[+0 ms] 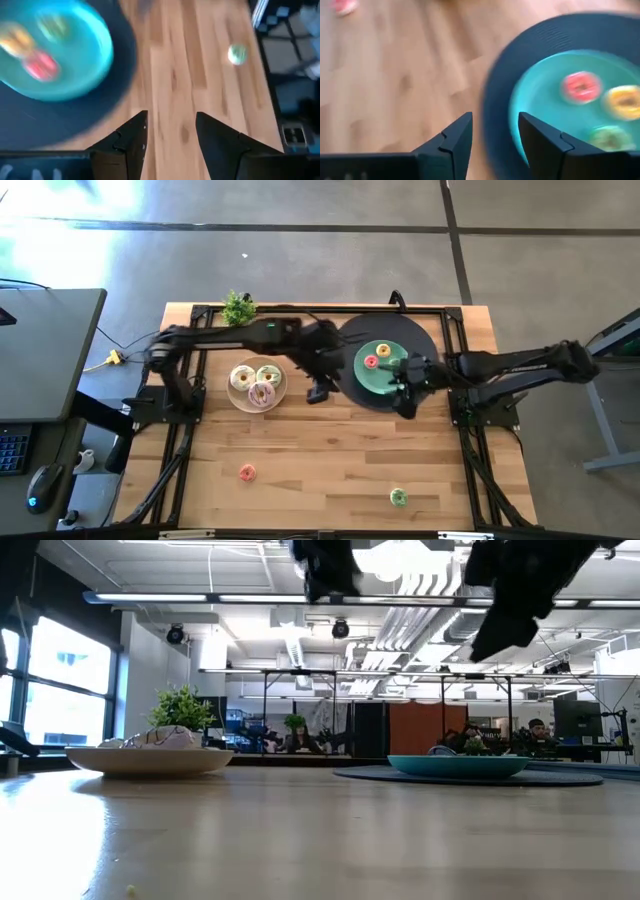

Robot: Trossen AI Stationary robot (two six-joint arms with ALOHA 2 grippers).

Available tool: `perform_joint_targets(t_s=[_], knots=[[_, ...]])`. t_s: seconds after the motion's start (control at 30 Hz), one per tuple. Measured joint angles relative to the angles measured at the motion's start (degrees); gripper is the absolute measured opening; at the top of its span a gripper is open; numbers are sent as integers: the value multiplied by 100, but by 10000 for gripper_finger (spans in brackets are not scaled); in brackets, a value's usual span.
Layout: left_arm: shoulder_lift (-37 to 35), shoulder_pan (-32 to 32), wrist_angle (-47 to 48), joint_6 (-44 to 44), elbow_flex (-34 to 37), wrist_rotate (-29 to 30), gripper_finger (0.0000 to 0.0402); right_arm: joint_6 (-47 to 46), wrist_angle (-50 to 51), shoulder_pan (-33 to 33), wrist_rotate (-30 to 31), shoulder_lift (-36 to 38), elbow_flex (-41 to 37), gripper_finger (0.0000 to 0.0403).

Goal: Pick & Place donuts
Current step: Put the small green donut on the blue plate

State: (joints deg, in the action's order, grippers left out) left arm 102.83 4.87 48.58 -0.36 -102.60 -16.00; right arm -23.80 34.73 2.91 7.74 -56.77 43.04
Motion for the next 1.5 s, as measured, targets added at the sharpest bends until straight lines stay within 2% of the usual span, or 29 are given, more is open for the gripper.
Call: perform_joint_targets(t_s=[0.1,0.17,0.33,0.47,0.53,0.67,0.77,0.9,1.0,1.13,1.33,1.5], knots=[[-592,-433,332,-2,108,1017,165,-371,59,479,-344,-8,-70,154],[-879,-792,82,-33,262,1647,165,-625,52,822,-561,-47,-216,154],[-1751,-1717,42,-604,1041,2906,165,-1654,-512,1733,-1016,-271,-787,154],[-2644,-2414,-163,-1550,2309,4281,165,-1767,-1495,2439,-987,-536,-1171,154],[-3169,-2626,-726,-1862,3100,4629,165,-1713,-1996,2719,-908,-706,-1277,154],[-4178,-2786,-2347,-2152,4862,4189,165,-1511,-2628,3159,-740,-1081,-1244,154],[-4606,-2779,-3743,-2063,6068,3921,165,-1100,-2752,3428,-683,-1360,-1150,154],[-4700,-2777,-5307,-2159,7377,3918,165,-1088,-2901,3747,-787,-1685,-1122,154],[-4579,-2777,-6324,-2579,8029,3913,165,-1281,-3211,3991,-852,-1925,-1116,154],[-4346,-2777,-6827,-2849,8410,3951,165,-1354,-3485,4209,-703,-2270,-1114,154],[-4255,-2777,-6835,-2861,8440,3951,165,-1745,-3802,4284,-727,-2789,-1111,154],[-4204,-2777,-6811,-2855,8440,3858,165,-1954,-4198,4294,-746,-2872,-1103,154]])
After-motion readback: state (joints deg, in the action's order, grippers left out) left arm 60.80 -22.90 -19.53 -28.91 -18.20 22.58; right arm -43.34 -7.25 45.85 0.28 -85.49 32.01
